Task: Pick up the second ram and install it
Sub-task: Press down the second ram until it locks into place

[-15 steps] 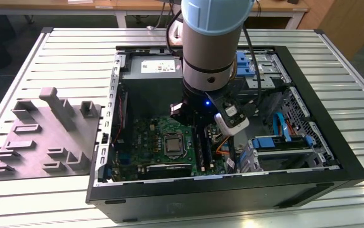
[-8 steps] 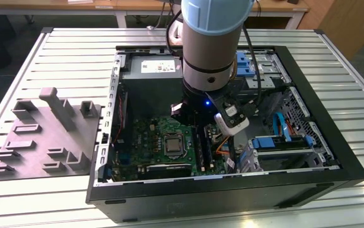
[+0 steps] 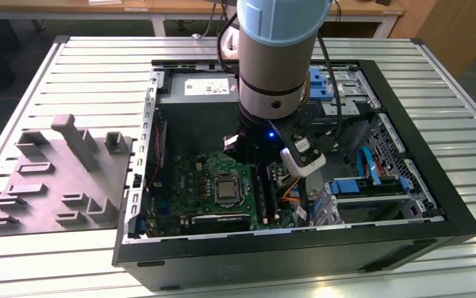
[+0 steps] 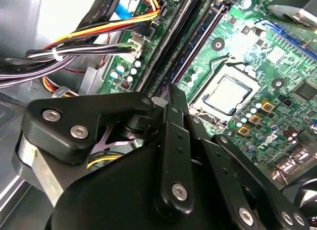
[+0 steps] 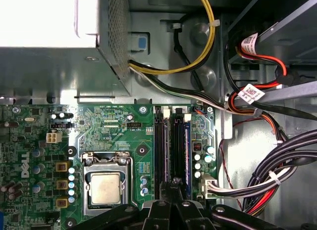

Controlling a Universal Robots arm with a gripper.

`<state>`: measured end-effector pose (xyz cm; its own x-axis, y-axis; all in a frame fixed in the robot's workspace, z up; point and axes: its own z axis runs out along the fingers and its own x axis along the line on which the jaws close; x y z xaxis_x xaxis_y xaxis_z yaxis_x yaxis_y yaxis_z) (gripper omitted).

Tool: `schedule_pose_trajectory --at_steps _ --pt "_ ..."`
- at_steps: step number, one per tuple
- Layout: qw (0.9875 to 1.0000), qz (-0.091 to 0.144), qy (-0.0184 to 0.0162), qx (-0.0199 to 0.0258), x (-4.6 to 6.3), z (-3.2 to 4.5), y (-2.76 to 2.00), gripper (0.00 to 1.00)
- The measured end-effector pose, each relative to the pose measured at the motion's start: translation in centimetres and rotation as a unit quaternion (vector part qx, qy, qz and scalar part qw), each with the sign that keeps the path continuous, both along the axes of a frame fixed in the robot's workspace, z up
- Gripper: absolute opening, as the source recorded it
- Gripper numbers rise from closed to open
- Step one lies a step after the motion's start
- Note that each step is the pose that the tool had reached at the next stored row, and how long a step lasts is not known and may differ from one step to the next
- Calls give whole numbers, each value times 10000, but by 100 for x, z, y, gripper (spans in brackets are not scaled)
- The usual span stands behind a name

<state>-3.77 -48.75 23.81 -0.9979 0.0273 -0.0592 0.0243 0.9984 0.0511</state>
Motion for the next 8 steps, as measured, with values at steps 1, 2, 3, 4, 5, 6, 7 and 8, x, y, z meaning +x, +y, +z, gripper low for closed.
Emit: schedule_pose_trajectory --at_steps 1,2,3,4,5,6,7,8 --pt "10000 0 0 0 0 0 0 10" --pt "10000 0 0 0 0 0 0 10" --pt "10000 0 -1 0 0 0 0 10" --pt "10000 0 -1 0 0 0 0 10" --pt "10000 0 -1 0 0 0 0 10" --pt "10000 0 -1 0 0 0 0 10" --pt "10000 0 -1 0 0 0 0 10" --pt "10000 0 -2 0 0 0 0 10"
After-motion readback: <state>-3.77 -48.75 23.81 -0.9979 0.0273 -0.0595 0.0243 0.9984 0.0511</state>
